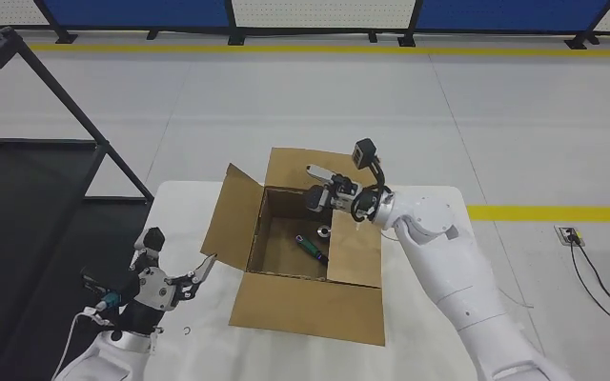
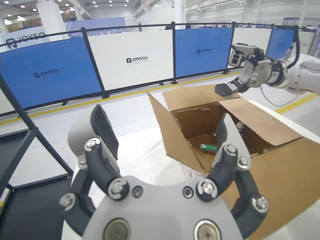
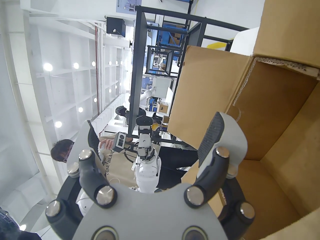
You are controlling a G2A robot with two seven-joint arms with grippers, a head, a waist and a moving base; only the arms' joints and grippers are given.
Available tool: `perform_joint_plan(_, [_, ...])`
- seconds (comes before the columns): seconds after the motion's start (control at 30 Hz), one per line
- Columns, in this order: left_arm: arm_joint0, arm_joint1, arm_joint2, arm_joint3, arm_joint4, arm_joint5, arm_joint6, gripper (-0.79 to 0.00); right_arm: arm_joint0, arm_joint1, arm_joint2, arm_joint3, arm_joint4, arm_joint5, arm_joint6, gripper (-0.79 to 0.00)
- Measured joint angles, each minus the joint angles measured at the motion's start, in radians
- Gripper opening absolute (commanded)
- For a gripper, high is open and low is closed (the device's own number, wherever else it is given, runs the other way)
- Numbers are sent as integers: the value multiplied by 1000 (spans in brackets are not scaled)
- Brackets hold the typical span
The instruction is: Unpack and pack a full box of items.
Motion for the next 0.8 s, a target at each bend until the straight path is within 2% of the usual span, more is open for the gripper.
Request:
perform_joint_plan(0.13, [-49,2,47,-17,-47,-56,-92,0,-68,33,81,-92,-34,-6,4,0])
perform_joint_plan(0.33, [-155,6,133,13,-131,-156,-260,0,-169,74,185,-250,-97,40,12,0])
perform_joint_plan(0.8, [-154,4,136,15,-140,-148,-256,0,-169,74,186,-249,-97,42,12,0])
